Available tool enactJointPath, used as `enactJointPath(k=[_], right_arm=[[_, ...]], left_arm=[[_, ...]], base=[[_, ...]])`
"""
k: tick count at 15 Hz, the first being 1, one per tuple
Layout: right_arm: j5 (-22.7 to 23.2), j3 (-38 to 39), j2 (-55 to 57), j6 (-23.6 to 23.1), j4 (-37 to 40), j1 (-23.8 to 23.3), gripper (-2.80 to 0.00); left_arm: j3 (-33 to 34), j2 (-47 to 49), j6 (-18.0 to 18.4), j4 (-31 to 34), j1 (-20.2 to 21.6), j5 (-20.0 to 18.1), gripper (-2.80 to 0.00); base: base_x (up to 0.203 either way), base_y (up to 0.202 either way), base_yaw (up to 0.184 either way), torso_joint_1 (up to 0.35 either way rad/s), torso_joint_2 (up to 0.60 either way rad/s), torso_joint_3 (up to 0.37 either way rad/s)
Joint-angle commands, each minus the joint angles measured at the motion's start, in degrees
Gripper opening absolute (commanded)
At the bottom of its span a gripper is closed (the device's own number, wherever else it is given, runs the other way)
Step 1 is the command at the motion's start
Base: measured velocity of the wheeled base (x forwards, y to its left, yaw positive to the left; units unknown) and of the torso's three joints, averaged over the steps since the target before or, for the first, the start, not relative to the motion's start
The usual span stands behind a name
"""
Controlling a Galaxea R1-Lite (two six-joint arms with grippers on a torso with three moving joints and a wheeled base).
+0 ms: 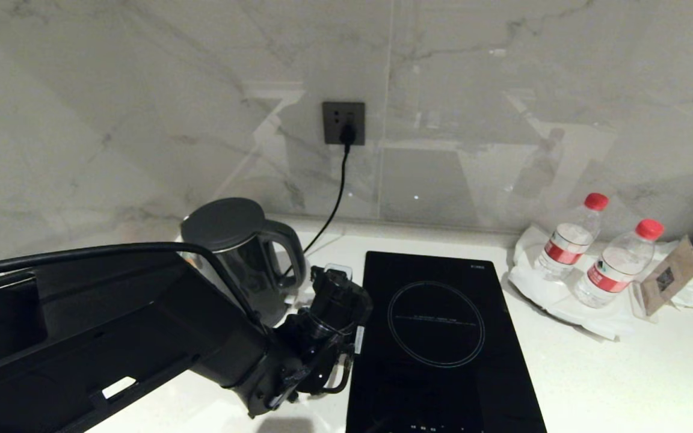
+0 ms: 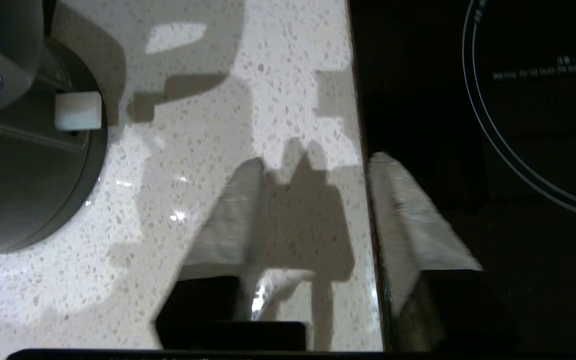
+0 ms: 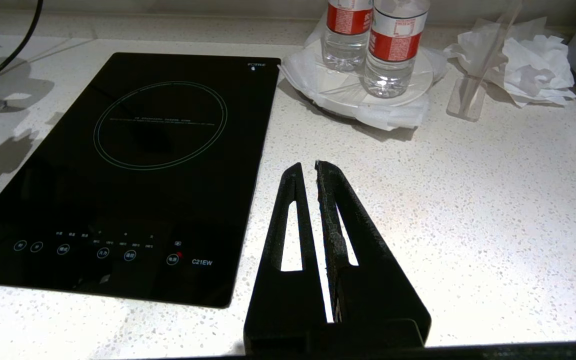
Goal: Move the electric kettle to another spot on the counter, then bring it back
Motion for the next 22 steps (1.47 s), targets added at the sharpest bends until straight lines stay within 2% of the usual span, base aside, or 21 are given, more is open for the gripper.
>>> enactJointPath(k=[1, 4, 8, 14, 22], right_arm=[[0.0, 0.0, 0.0, 0.0, 0.0, 0.0, -2.8], [0.0, 0.0, 0.0, 0.0, 0.0, 0.0, -2.8], [0.0, 0.0, 0.0, 0.0, 0.0, 0.0, -2.8], [0.0, 0.0, 0.0, 0.0, 0.0, 0.0, -2.8], [0.0, 0.0, 0.0, 0.0, 0.0, 0.0, -2.8]], left_arm=[[-1.0, 2.3, 0.1, -2.9, 0.2, 0.4, 0.0], [-0.1, 4.2, 1.8, -10.0, 1.0, 0.4, 0.0], [1.1, 3.3, 3.4, -10.2, 1.6, 0.4, 0.0], [-0.5, 4.1, 3.8, -10.4, 4.1, 0.4, 0.0], [-2.2, 8.6, 7.1, -14.9, 7.9, 0.4, 0.0]], base=[[0.0, 0.0, 0.0, 0.0, 0.0, 0.0], [0.0, 0.0, 0.0, 0.0, 0.0, 0.0], [0.0, 0.0, 0.0, 0.0, 0.0, 0.0], [0.0, 0.0, 0.0, 0.0, 0.0, 0.0], [0.0, 0.0, 0.0, 0.0, 0.0, 0.0]])
